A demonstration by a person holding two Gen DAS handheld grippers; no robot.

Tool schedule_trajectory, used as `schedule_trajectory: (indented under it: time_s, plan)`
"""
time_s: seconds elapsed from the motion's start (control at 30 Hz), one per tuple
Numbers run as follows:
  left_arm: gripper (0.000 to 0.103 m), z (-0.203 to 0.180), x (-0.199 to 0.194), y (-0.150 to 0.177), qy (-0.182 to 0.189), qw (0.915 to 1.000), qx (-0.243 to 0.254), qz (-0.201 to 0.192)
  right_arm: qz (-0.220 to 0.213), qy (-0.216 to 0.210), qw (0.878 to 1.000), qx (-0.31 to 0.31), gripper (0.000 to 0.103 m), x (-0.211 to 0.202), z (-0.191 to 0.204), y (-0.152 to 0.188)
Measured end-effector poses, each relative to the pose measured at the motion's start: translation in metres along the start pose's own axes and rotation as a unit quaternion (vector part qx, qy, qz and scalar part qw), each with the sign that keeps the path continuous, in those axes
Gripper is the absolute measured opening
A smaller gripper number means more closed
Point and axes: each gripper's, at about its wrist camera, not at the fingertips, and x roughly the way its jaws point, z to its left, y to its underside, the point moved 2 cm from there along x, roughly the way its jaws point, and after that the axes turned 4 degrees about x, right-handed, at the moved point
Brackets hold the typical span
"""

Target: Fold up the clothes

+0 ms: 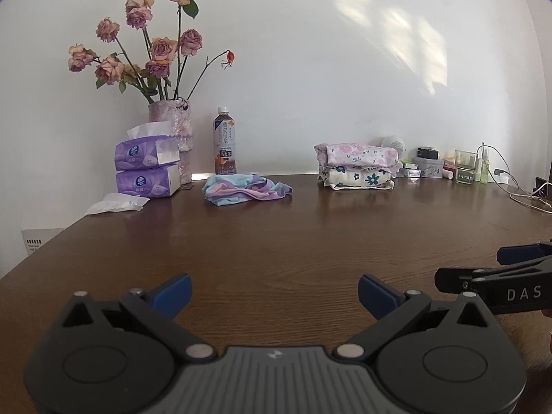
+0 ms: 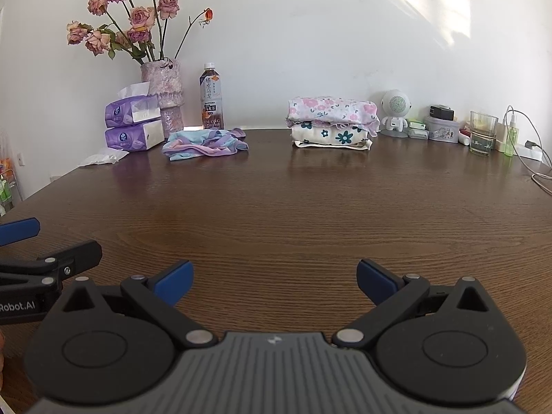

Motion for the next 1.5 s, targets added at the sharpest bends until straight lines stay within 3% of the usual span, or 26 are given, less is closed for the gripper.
schedule_trajectory:
  time_s: [1.5]
  plan:
    - [0.103,-0.0017,-0.0014,0.003,0.002,1.0,0.007,-0.004,-0.002,0.002,1.0,0.001,0.103,-0.0014,-0.0002,-0.0005]
